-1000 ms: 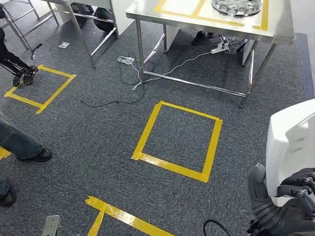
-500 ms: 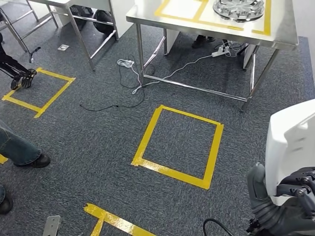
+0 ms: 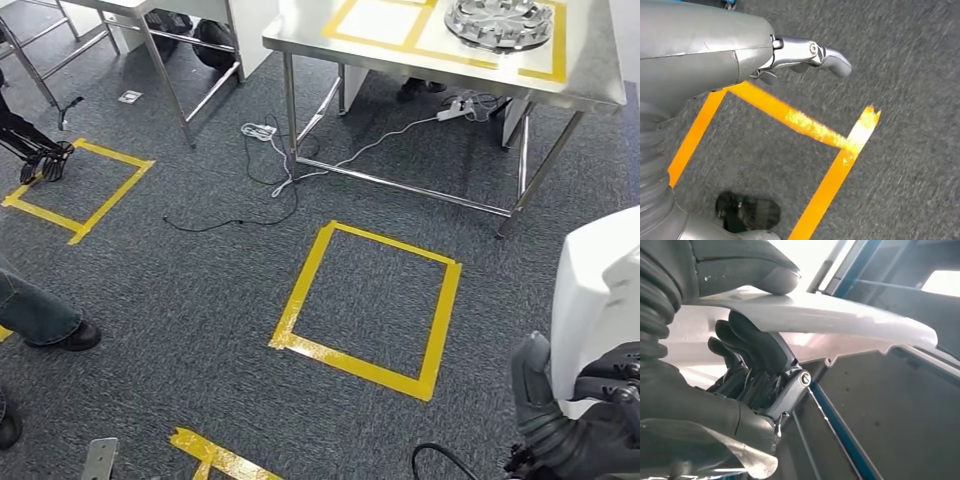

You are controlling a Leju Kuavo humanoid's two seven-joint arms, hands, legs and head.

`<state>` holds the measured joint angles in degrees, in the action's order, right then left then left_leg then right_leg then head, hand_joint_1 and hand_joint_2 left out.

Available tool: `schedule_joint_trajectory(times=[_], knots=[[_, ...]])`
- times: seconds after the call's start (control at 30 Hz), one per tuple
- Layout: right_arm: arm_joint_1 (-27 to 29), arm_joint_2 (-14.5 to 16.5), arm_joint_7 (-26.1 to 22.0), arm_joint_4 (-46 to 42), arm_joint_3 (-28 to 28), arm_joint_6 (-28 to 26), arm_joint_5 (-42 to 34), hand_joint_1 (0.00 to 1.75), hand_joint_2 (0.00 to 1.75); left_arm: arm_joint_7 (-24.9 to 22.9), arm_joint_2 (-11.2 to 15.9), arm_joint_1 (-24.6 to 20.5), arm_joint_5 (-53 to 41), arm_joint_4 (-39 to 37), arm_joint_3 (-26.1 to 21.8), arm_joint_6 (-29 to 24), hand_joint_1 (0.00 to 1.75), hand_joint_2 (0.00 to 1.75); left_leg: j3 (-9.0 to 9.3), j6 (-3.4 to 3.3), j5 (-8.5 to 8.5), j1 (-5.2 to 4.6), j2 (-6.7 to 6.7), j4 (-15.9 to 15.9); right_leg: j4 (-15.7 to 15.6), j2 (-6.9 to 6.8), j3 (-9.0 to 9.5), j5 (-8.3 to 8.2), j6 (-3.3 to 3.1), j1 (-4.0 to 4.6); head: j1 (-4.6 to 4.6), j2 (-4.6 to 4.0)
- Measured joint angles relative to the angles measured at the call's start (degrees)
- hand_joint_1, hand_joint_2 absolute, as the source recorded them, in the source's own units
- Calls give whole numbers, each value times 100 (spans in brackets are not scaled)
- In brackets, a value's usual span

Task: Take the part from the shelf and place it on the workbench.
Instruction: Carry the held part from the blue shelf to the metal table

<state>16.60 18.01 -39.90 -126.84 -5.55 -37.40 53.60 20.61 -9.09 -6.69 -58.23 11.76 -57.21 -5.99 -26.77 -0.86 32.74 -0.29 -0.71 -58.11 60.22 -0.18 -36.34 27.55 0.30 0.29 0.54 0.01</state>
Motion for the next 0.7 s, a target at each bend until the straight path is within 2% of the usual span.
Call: schedule_joint_trajectory(times=[0.07,0.1,0.13,0.17,0.23,0.27,0.3,0.33,0.37,0.4,0.43,0.47,0.57,0.6,0.63,0.7], knots=[[-14,1,-4,-3,11,1,-8,175,175,-4,-3,-13,-4,0,3,3,0,175,40,48,-6,4,6,-74,-91,-2,132,-58,-63,-13,-8,0],[-24,2,-5,-3,13,1,-11,175,175,-4,-8,-24,-5,0,5,3,0,175,-30,71,-14,7,9,-233,-136,-8,219,-46,-91,-29,-4,1],[-31,2,-8,-4,15,1,-12,175,175,-3,-11,-35,-5,0,7,2,0,175,-178,103,5,17,11,-500,-177,-12,296,-29,-112,-47,0,1],[-36,2,-8,-4,17,1,-14,175,175,-3,-12,-38,-5,-1,8,1,0,175,-401,143,73,32,15,-849,-202,-17,359,3,-128,-56,5,0],[-41,2,-7,-2,23,1,-21,175,175,-3,-1,-27,-5,-1,9,-1,0,175,-875,219,352,69,16,-1453,-214,-4,471,96,-140,-71,11,-1],[-41,2,-7,0,26,1,-25,175,175,-4,6,-16,-5,-1,9,-2,0,175,-1044,246,467,86,16,-1580,-214,6,536,151,-134,-78,15,-1],[-41,2,-6,3,29,1,-29,175,175,-4,9,-9,-5,-1,9,-2,0,175,-1135,265,484,100,17,-1550,-214,14,612,210,-123,-86,14,-1],[-41,2,-7,5,31,1,-30,175,175,-4,12,-7,-5,-1,9,-2,0,175,-1149,277,358,113,19,-1354,-214,19,699,275,-106,-97,13,-1],[-42,2,-7,8,33,1,-31,175,175,-4,14,-6,-6,-1,9,-2,0,175,-1108,285,82,125,23,-1035,-214,19,788,346,-78,-107,15,-1],[-44,2,-7,10,34,1,-32,175,175,-4,15,-1,-6,-1,9,-2,0,175,-1057,280,-238,128,36,-708,-209,16,867,418,-43,-112,15,-1],[-45,2,-8,14,37,1,-33,175,175,-6,15,3,-6,-1,9,-1,0,175,-1007,252,-476,122,52,-433,-212,16,908,481,-4,-111,21,-1],[-47,2,-7,16,38,1,-34,175,175,-9,14,5,-6,-1,9,-1,0,175,-976,209,-630,110,63,-274,-229,14,931,535,38,-107,22,-1],[-52,0,-6,18,45,1,-39,175,175,-16,12,7,-6,-1,9,-2,0,175,-893,46,-641,93,52,-174,-216,8,1004,546,156,-103,16,0],[-53,0,-7,17,48,1,-41,175,175,-17,10,7,-7,-1,9,-2,0,175,-839,0,-629,99,46,-142,-104,7,982,540,183,-106,10,1],[-54,0,-7,17,51,1,-42,175,175,-18,9,5,-10,-1,9,-2,0,175,-778,-43,-610,105,41,-119,99,7,871,568,196,-107,-1,1],[-55,0,-7,17,56,1,-43,175,175,-18,10,-1,-15,-1,9,-3,0,175,-688,-112,-550,104,41,-93,786,14,428,756,212,-107,-29,1]])
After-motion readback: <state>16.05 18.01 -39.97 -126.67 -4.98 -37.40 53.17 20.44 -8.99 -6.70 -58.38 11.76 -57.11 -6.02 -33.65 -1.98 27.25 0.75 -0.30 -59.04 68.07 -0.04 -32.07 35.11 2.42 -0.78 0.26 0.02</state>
